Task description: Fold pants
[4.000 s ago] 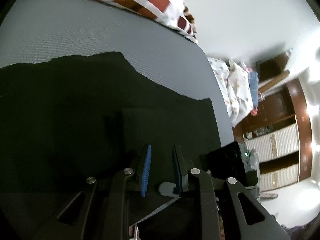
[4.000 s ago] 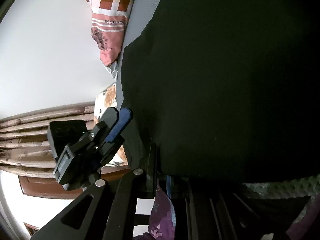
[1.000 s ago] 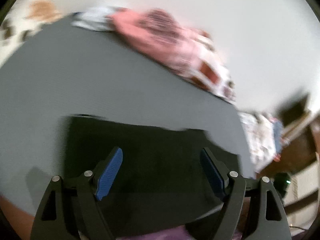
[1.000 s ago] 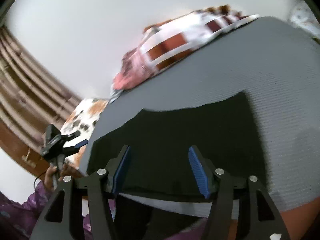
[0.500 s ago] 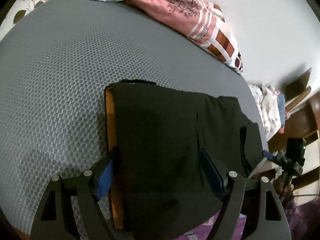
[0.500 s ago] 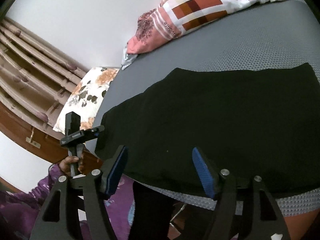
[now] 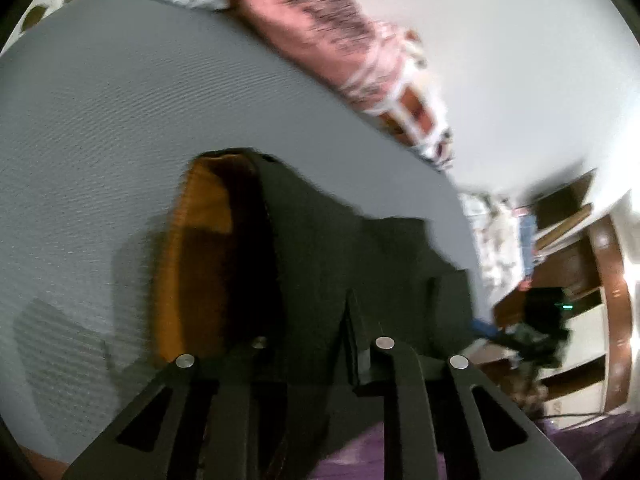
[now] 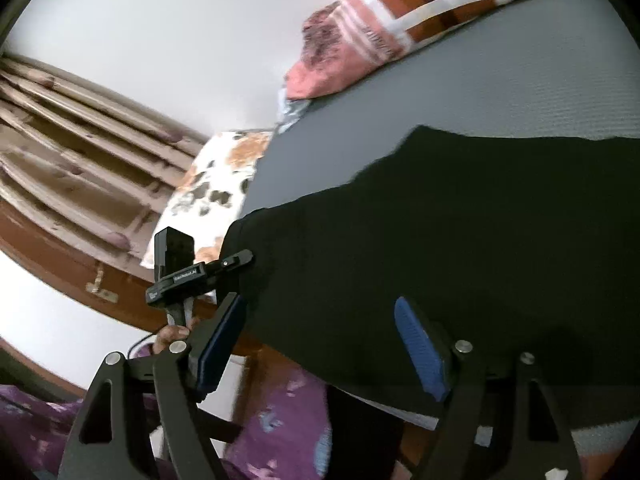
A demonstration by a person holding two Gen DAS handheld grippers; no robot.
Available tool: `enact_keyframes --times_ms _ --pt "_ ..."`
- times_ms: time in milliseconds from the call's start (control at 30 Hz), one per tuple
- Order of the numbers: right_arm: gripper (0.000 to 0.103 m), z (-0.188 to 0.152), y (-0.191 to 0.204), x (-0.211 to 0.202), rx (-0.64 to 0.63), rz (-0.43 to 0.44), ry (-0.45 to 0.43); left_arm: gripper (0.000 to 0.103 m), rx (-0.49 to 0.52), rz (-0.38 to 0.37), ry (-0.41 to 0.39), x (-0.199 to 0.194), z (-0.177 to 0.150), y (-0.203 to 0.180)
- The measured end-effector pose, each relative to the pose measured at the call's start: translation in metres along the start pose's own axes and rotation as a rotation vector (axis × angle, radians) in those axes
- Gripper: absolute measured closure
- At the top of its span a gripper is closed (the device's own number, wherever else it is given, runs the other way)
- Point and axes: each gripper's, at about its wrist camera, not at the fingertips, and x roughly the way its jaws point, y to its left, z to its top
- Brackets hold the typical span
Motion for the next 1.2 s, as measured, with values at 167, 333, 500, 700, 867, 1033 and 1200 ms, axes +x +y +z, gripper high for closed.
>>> enact_keyframes --times_ms 167,333,500,700,867,1033,1200 --pt "0.027 0.014 -0.011 0.012 0.137 0.236 -0.021 0.084 0.08 -0.137 0.01 0.021 0.004 -0.105" --pt "0.026 0.012 -0.041 -0.014 0.304 0.429 -0.124 0.084 0.048 -0.35 0.073 0.093 0.015 -0.182" --pt "0.016 -0.003 -0.08 -0.08 0.375 0.416 -0.289 0.034 0.123 -0.272 0.27 0.186 0.025 -0.259" --pt "0.011 -0.019 -0.123 -0.13 0.421 0.316 -0.387 0.019 0.189 -0.053 0.487 0.248 0.025 -0.324" --pt "0.011 -0.023 -0.147 -0.137 0.459 0.321 -0.393 0.004 0.26 0.005 0.612 0.264 0.025 -0.361" --pt "0.011 -0.025 -0.156 -0.137 0.473 0.33 -0.365 0.004 0.273 0.15 0.838 0.296 0.02 -0.37" --pt "0.011 -0.032 -0.144 -0.135 0.394 0.237 -0.299 0.004 0.434 0.337 0.968 0.308 0.014 -0.404"
